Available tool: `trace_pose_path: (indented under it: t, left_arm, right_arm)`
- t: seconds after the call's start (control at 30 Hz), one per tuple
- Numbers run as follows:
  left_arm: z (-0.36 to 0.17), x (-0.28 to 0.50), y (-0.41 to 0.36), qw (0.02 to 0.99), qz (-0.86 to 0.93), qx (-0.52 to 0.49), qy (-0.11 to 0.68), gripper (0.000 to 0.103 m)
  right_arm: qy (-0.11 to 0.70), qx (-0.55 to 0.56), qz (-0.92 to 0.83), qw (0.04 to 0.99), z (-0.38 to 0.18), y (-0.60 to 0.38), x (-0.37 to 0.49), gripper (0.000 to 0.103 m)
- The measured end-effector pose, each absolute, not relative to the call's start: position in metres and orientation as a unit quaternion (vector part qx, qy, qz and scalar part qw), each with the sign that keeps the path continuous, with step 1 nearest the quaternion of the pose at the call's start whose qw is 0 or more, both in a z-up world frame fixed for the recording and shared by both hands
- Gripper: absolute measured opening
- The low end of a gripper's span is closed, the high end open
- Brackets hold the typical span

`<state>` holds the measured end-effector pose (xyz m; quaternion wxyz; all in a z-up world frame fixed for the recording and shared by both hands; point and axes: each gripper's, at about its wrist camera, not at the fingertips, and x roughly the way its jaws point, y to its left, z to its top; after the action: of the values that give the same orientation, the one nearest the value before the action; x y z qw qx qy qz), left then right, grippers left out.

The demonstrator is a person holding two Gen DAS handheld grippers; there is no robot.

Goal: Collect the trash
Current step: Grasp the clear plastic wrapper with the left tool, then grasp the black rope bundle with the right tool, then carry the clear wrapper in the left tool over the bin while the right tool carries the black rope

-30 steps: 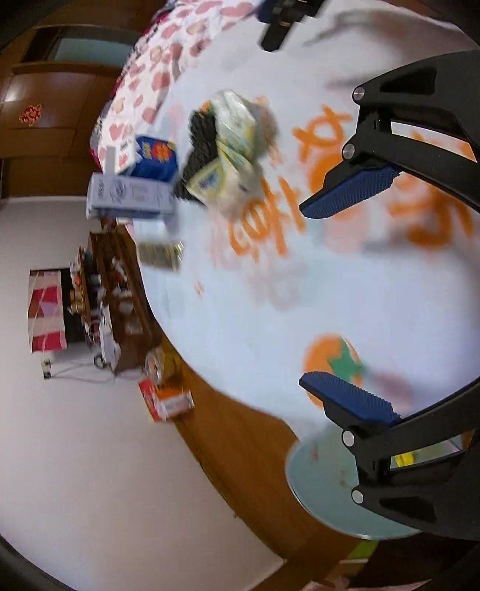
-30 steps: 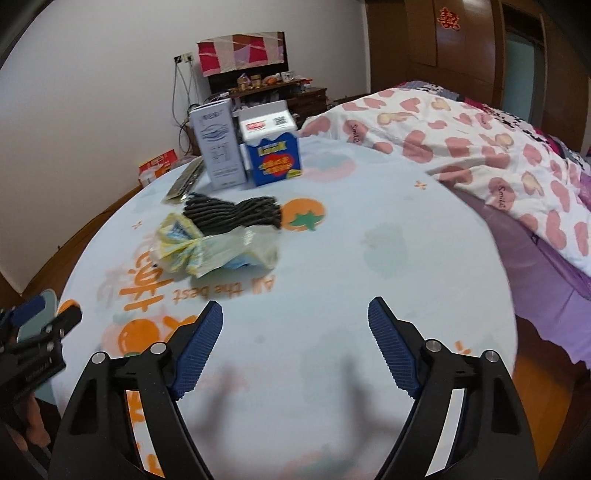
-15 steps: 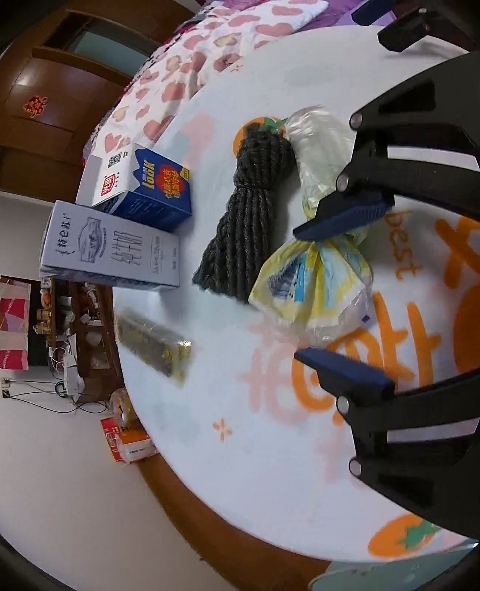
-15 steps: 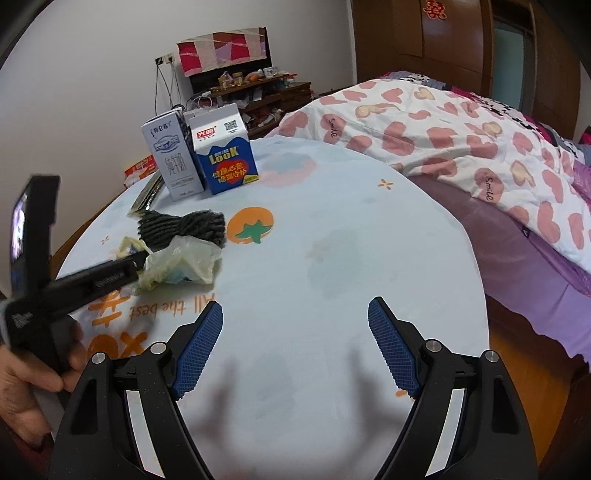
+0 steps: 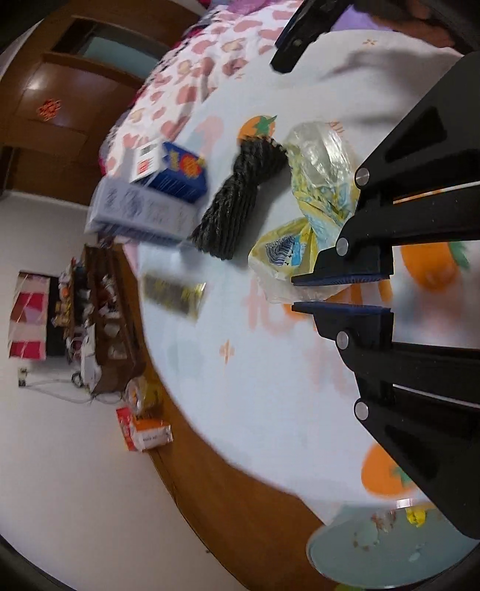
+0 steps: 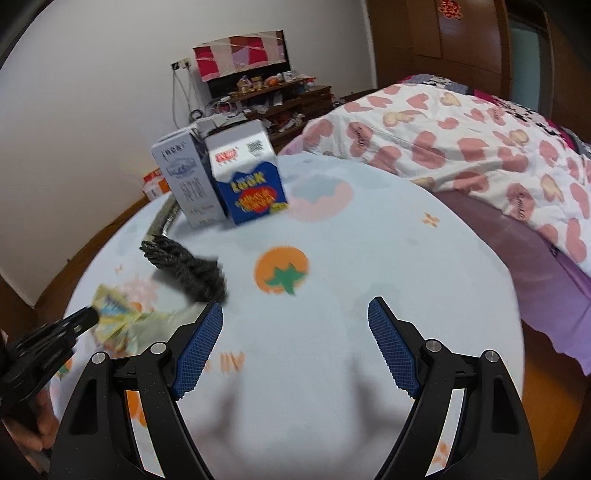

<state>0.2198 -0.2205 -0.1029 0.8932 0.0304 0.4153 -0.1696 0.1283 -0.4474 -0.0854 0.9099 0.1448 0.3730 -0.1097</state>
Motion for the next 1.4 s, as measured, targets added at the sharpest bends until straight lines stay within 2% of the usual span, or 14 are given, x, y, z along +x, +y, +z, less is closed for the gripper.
trace_pose_path:
  t: [0.33,0.47,0.5,0.57,0.67,1.0,1.27,1.4]
  left_arm:
    - [-0.086,0.224,-0.158,0.906,-0.132,0.026,0.401,0.008]
    - [-0.077,0.235,-0.136,0.92,-0.101,0.011,0.378,0.008]
    - [-0.077,0.237,-0.133,0.922,-0.097,0.01,0.374,0.008]
    - [-0.078,0.244,-0.131,0.927,-0.084,0.008,0.366,0.008]
    - [-0.084,0.25,-0.133,0.925,-0.079,-0.012,0.371,0.008]
    - [-0.063,0.219,-0.149,0.938,-0.085,-0.003,0.337,0.008]
    - [-0.052,0.176,-0.115,0.938,-0.075,-0.016,0.339,0.007]
    - [-0.042,0.154,-0.093,0.942,-0.06,-0.017,0.329,0.007]
  right_arm:
    - [0.399,0.101,0.006,0.911,-0.094,-0.394,0.216,0.08]
    - [0.427,0.074,0.016,0.901,-0.111,-0.379,0.249,0.061]
    - [0.435,0.075,0.019,0.897,-0.117,-0.378,0.252,0.049]
    - [0.453,0.079,0.02,0.888,-0.13,-0.376,0.257,0.033]
    - [0.442,0.083,0.015,0.893,-0.135,-0.374,0.247,0.026]
    - [0.411,0.123,-0.047,0.902,-0.101,-0.363,0.166,0.025]
    - [0.398,0.163,-0.046,0.902,-0.08,-0.337,0.11,0.025]
    - [0.39,0.135,-0.041,0.91,-0.069,-0.309,0.094,0.025]
